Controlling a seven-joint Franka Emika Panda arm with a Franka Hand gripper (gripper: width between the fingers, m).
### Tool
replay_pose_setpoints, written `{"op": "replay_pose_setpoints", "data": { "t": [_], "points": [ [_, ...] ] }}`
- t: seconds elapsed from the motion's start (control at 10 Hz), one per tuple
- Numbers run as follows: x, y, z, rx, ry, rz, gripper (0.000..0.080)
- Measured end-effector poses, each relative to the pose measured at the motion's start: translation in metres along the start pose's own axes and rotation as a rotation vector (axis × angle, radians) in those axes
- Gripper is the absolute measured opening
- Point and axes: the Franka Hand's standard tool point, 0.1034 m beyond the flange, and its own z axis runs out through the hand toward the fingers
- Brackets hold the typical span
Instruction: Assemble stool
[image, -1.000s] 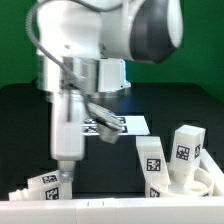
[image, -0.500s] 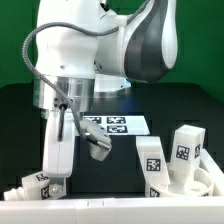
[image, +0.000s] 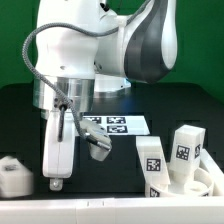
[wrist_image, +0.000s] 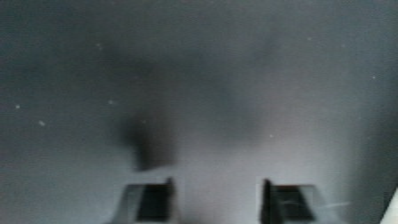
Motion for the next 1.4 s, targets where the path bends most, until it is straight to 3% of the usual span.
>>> {"op": "replay_pose_setpoints", "data": {
  "t": [0.1,0.2,0.7,0.8,0.9,1.0,1.1,1.2,1.3,1.4],
  "points": [
    [0.000,0.001,0.000,-0.001,0.000,0.042,0.0080],
    [0.001,0.003,-0.002,-0.003,0.003,0.101,0.0014],
    [0.004,0.006,-0.002,-0.004,0.007,0.127,0.0001],
    [0.022,0.004,-0.012,0.018,0.013,0.192,0.0004],
    [0.053,0.004,-0.024,0.068,0.039,0.244,0.0114],
    [0.072,0.006,-0.027,0.085,0.057,0.133,0.0268],
    [0.071,0.007,-0.025,0.086,0.050,0.133,0.0268],
    [0.069,0.007,-0.024,0.085,0.049,0.129,0.0453],
    [0.070,0.007,-0.024,0.085,0.050,0.129,0.0453],
    [0.069,0.008,-0.023,0.078,0.050,0.076,0.0605]
  ]
}}
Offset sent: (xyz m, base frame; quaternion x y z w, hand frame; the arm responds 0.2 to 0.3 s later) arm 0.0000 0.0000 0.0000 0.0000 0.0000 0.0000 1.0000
